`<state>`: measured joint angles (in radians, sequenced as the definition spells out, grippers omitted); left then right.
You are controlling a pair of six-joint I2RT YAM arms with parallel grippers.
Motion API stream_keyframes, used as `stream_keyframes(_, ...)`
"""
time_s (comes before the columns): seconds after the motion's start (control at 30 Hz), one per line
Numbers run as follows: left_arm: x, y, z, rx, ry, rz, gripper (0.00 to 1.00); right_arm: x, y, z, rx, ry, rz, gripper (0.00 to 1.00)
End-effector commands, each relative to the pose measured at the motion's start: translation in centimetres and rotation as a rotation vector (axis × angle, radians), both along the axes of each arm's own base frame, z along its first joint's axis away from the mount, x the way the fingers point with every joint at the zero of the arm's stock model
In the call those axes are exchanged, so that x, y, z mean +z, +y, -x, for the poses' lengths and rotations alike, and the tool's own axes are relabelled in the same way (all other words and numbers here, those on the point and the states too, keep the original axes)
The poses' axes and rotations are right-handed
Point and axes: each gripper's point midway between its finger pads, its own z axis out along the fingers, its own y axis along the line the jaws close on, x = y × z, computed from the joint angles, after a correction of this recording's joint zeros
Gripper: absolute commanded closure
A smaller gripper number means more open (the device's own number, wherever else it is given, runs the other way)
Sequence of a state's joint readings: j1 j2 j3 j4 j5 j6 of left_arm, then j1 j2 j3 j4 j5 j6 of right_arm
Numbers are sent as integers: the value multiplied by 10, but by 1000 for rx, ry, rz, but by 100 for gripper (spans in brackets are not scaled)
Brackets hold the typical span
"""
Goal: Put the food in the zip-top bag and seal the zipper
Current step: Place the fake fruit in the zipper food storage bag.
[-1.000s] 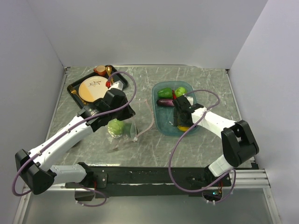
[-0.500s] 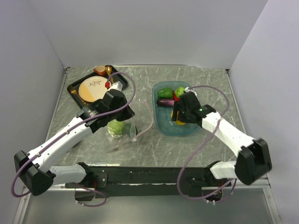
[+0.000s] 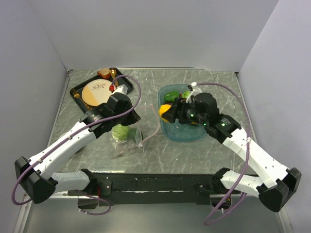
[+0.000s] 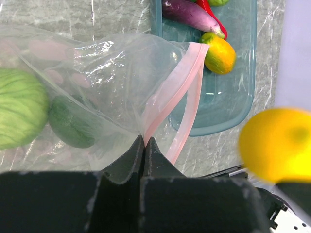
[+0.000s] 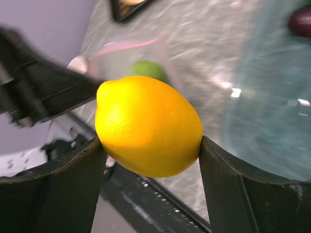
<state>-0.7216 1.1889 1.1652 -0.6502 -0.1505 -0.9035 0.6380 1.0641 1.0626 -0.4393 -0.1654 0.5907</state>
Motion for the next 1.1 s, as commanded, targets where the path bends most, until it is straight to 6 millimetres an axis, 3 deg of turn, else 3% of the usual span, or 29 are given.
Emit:
stream_keyframes(0.0, 15, -8, -4, -13, -42, 41, 99, 29, 42, 7, 110, -40, -86, 53)
stream_keyframes(0.33, 23, -9, -5, -16, -54, 53, 99, -11, 74, 2, 150, 43, -7, 50)
stream_keyframes(0.53, 27, -7, -2, -10, -62, 71, 99, -14, 81, -7, 142, 39, 26, 40)
stream_keyframes(0.6, 29, -6, -1, -5, -64, 71, 99, -12, 82, -9, 143, 31, 36, 31)
stream_keyframes(0.8, 36, -5, -1, -7, -77, 79, 99, -7, 82, -14, 137, 13, 57, 17)
stream_keyframes(1.07, 43, -5, 0, -8, -88, 92, 99, -10, 80, -14, 131, 15, 70, 12)
